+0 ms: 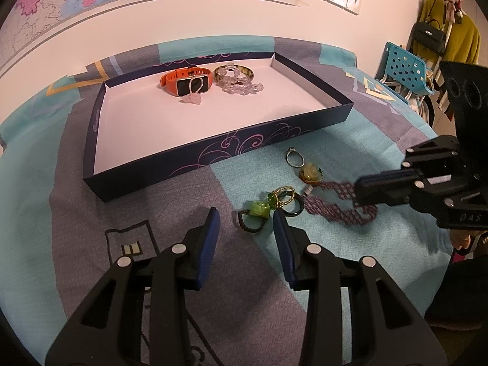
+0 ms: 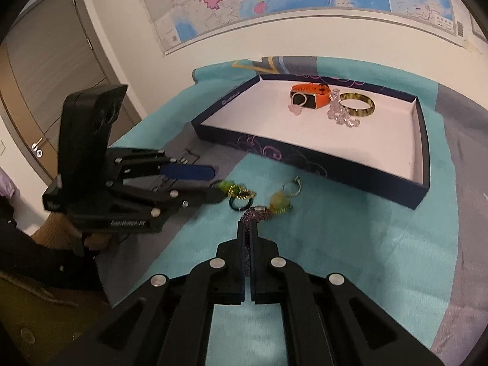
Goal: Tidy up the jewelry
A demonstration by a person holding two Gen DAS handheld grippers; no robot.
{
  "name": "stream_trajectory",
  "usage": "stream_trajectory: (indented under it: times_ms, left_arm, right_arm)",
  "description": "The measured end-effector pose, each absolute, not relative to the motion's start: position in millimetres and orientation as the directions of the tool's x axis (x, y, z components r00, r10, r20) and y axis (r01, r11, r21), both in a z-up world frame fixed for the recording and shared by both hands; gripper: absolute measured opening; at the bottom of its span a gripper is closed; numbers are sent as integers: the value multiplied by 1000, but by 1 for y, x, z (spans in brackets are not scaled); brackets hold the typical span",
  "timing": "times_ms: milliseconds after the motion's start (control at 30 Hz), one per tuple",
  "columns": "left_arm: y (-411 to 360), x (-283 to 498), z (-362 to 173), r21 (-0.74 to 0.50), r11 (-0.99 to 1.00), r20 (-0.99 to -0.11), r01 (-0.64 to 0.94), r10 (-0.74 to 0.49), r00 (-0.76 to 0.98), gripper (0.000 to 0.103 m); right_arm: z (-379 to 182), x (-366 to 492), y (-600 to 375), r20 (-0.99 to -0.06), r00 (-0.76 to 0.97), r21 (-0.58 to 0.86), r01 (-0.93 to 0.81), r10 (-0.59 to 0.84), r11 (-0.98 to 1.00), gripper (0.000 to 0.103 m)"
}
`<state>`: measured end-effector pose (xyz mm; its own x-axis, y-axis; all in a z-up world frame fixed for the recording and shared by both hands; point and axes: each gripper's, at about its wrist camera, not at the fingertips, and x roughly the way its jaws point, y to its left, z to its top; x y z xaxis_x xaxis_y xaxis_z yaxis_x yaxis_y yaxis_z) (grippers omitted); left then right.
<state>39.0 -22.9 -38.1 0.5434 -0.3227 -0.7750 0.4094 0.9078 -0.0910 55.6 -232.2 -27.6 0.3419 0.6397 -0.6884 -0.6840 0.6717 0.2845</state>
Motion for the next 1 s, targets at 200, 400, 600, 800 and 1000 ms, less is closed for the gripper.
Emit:
stream_trajectory:
  times_ms: [200, 400, 600, 800, 1000]
  left_arm:
    - [-23, 39, -38, -86, 907, -775, 411, -321, 545, 34]
    - [-19, 40, -37, -82, 915, -776, 394, -307, 551, 18]
    - [-13, 40, -37, -93, 922, -777, 375, -303, 552, 12]
    - [-10, 37, -35, -84, 928, -775, 364, -290, 562, 13]
    - [-19, 32, -30, -75, 915, -763, 397, -309, 568, 19]
  right_arm:
    - [-39, 63, -249, -708, 361, 302, -622, 607, 722, 1]
    - [-40, 69, -256, -695, 383, 324, -588, 608, 741, 10]
    - [-41, 72, -258, -691, 397, 324, -577, 604, 750, 22]
    - [-42, 71, -258, -692, 400, 317, -579, 600, 751, 39]
    - [-43, 67, -253, -702, 402, 291, -592, 588, 752, 48]
